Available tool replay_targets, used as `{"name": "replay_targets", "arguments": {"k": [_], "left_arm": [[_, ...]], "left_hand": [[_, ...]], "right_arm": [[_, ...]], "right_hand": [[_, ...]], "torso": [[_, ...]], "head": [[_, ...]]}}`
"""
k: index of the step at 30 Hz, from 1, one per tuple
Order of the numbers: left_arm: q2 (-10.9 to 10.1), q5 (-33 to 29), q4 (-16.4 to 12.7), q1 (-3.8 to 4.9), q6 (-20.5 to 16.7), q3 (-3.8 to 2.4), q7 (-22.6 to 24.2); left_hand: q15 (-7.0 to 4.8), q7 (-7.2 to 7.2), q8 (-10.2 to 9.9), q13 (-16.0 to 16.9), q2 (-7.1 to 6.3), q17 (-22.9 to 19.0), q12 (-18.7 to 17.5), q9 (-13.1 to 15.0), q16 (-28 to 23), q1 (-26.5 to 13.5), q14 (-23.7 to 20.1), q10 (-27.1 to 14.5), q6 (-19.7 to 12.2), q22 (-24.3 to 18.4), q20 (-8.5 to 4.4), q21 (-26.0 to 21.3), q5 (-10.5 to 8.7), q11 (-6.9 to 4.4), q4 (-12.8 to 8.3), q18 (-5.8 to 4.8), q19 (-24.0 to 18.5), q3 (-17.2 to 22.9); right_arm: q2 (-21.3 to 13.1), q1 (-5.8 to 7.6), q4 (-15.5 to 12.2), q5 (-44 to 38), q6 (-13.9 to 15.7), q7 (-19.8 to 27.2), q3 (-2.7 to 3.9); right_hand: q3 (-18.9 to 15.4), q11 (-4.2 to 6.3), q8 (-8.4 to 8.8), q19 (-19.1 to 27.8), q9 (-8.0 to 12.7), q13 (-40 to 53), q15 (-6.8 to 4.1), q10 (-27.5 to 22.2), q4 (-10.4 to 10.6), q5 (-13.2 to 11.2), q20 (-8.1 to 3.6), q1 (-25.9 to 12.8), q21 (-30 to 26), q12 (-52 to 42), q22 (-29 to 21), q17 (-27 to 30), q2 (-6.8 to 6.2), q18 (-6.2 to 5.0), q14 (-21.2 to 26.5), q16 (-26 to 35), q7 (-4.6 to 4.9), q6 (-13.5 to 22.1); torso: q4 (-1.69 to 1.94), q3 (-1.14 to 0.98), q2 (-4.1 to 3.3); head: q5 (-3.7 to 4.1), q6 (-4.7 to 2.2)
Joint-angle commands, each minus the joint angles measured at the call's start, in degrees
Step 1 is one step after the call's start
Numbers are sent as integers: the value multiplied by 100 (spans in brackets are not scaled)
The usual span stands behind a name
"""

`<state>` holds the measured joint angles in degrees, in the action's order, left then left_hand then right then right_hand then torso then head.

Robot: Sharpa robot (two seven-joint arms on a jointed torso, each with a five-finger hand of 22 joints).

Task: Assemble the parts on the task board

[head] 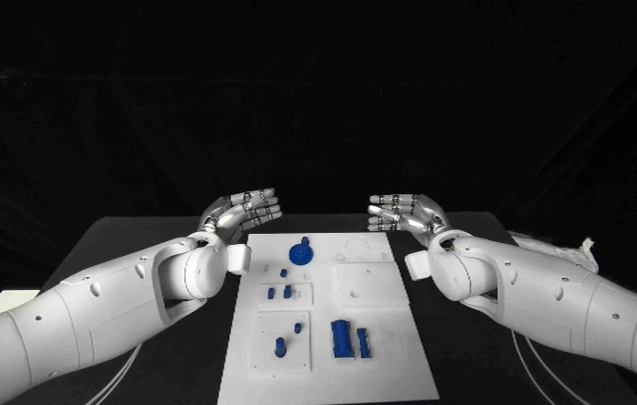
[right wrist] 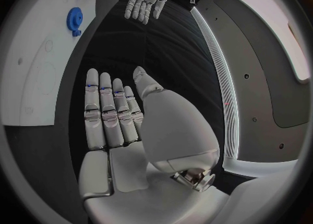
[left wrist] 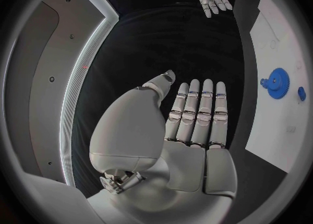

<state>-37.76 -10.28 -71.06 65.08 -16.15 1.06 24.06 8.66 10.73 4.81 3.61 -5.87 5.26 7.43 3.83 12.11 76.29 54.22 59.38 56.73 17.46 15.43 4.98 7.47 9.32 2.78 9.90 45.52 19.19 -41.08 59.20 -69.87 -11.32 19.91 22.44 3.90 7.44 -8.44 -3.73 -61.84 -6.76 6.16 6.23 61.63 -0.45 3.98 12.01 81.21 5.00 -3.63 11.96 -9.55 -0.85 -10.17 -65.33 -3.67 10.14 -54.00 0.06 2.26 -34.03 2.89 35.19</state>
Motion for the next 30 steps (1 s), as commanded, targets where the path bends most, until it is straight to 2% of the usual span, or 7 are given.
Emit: {"name": "replay_targets", "arguments": {"k": [1,2,14,18,19,21,30], "left_arm": [[65,-100,76,1,-209,-5,274],[36,-12,37,0,-36,0,33],[-208,336,-607,-165,-959,-36,214],[-382,585,-1068,-282,-1620,-61,343],[-424,645,-1180,-311,-1779,-67,374],[-515,773,-1418,-372,-2121,-80,441],[-690,1024,-1882,-490,-2787,-106,572]], "left_hand": [[-9,12,-46,-6,15,-20,-46,-5,-68,68,66,44,61,-36,3,-39,23,0,0,73,-45,-33],[-272,-306,-481,-361,587,-526,-246,-383,-402,-2272,-1606,-1781,-1686,-543,-463,-498,-224,-279,-278,-297,-1366,-576],[-866,-583,-481,-361,587,-526,-743,-383,-700,-4172,-2958,-3253,-3098,-980,-850,-498,-747,-511,-278,-459,-2526,-1069],[-866,-656,-481,-361,587,-526,-743,-383,-777,-4686,-3325,-3652,-3481,-1094,-954,-498,-747,-932,-278,-521,-2827,-1197],[-866,-1073,-481,-361,587,-526,-743,-383,-794,-4807,-3413,-3746,-3572,-1121,-977,-498,-747,-932,-278,-521,-2900,-1226],[-866,-1073,-481,-361,587,-526,-743,-383,-1211,-5067,-3598,-3949,-3763,-1179,-1029,-498,-747,-932,-278,-531,-3052,-1290],[-866,-1073,-481,-361,587,-526,-743,-383,-1211,-5856,-4158,-4560,-4351,-1746,-1543,-498,-747,-932,-278,-990,-3512,-1474]], "right_arm": [[112,-21,171,254,-469,341,16],[62,-10,97,46,-61,45,8],[-95,30,-687,450,863,302,-140],[-203,57,-1223,726,1495,478,-242],[-227,63,-1341,788,1635,517,-264],[-278,76,-1593,917,1931,599,-311],[-361,97,-2008,1132,2421,735,-390]], "right_hand": [[-23,15,12,-92,74,-147,-26,79,-101,39,-11,-56,-109,8,-140,139,54,-47,-96,7,54,-35],[-242,269,373,1816,244,-616,-207,-1817,45,-398,-372,-2454,-500,363,-437,365,85,305,1917,367,-285,1601],[-744,844,373,3369,676,-616,-623,-3366,45,-398,-668,-4509,-500,363,-727,955,85,463,3561,367,-535,2963],[-744,844,373,3788,676,-616,-623,-3782,45,-398,-748,-5047,-500,363,-1196,955,85,524,4004,367,-608,3327],[-744,844,373,3858,676,-616,-623,-3850,45,-398,-762,-5137,-500,363,-1196,955,85,524,4078,367,-1014,3388],[-744,844,373,4099,676,-616,-623,-4088,45,-398,-1201,-5444,-500,363,-1196,955,85,586,4332,367,-1014,3597],[-744,844,373,4742,676,-616,-623,-4730,45,-398,-1201,-6267,-500,363,-1196,955,85,1017,5007,367,-1014,4150]], "torso": [[-14,-25,44],[-4,-8,16],[-6,-224,282],[-6,-226,285],[-6,-226,285],[-6,-226,285],[-6,-226,285]], "head": [[-41,-95],[-17,-37],[-286,-81],[-289,-81],[-289,-81],[-289,-81],[-289,-81]]}}
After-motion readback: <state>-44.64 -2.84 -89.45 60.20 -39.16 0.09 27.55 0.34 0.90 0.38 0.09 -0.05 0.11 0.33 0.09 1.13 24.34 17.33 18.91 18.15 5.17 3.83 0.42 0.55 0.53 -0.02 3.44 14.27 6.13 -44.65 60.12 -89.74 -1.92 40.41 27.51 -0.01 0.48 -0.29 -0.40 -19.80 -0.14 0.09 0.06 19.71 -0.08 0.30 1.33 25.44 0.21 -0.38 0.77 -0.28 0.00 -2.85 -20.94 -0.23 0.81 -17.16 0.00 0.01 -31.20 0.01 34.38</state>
